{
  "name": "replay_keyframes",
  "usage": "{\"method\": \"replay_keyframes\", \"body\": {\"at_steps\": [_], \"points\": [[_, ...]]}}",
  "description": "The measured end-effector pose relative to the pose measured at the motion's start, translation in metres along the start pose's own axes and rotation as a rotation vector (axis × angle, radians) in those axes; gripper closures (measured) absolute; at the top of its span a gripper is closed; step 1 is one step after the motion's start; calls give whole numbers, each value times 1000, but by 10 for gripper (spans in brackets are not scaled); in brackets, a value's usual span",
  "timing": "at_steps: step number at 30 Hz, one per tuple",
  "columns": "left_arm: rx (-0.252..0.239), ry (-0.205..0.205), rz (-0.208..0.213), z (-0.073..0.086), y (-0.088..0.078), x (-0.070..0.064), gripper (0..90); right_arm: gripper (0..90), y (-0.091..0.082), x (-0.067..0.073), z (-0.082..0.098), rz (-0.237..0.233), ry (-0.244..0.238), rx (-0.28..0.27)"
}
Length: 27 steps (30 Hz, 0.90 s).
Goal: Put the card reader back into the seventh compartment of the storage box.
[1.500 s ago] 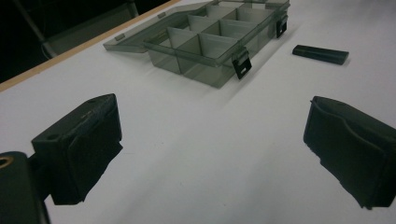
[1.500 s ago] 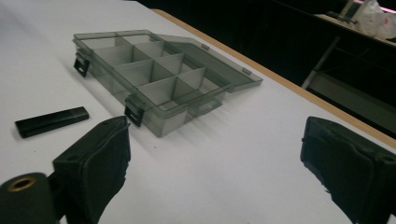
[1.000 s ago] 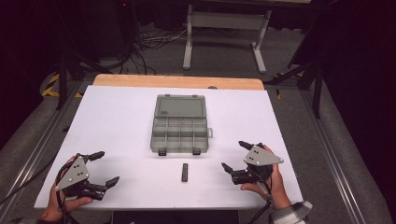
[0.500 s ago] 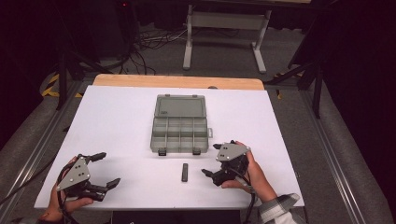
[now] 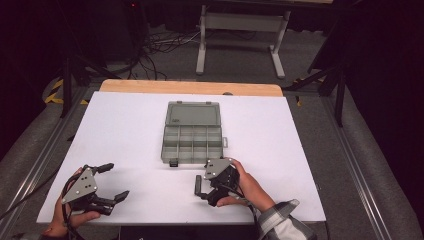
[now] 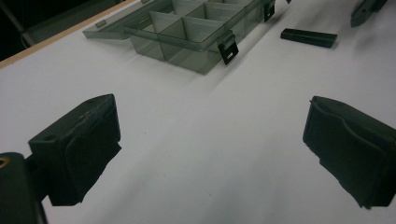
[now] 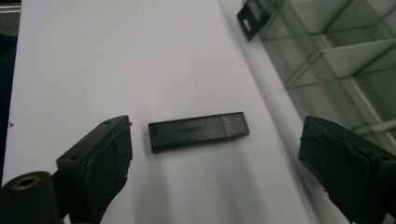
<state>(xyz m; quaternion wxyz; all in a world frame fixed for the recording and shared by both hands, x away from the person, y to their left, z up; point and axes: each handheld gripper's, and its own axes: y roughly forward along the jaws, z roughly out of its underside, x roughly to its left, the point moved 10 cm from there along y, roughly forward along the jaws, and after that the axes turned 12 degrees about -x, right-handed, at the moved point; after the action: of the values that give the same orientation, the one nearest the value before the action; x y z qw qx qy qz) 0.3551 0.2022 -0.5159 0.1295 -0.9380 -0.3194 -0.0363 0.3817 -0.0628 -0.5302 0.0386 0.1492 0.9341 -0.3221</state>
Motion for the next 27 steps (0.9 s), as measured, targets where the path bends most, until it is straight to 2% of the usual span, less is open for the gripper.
{"method": "replay_keyframes", "body": {"at_steps": [5,9,11,13,17,19,24,27], "points": [[-2,-3,4,0,0,-1,49,110,13,6,3,-47,-2,33],[-4,-10,28,0,1,-3,47,130,22,2,7,-51,-13,48],[-11,-14,28,-1,1,-3,45,177,24,0,6,-71,10,25],[-14,-20,29,-1,0,-2,45,184,25,0,6,-87,21,20],[-15,-22,32,-1,0,-2,46,257,25,1,7,-129,49,11],[-17,-22,33,-1,0,-2,47,302,24,3,7,-146,37,7],[-7,-14,34,0,1,-3,48,306,23,4,6,-140,33,7],[0,-10,31,1,1,-2,50,307,23,4,6,-120,17,4]]}}
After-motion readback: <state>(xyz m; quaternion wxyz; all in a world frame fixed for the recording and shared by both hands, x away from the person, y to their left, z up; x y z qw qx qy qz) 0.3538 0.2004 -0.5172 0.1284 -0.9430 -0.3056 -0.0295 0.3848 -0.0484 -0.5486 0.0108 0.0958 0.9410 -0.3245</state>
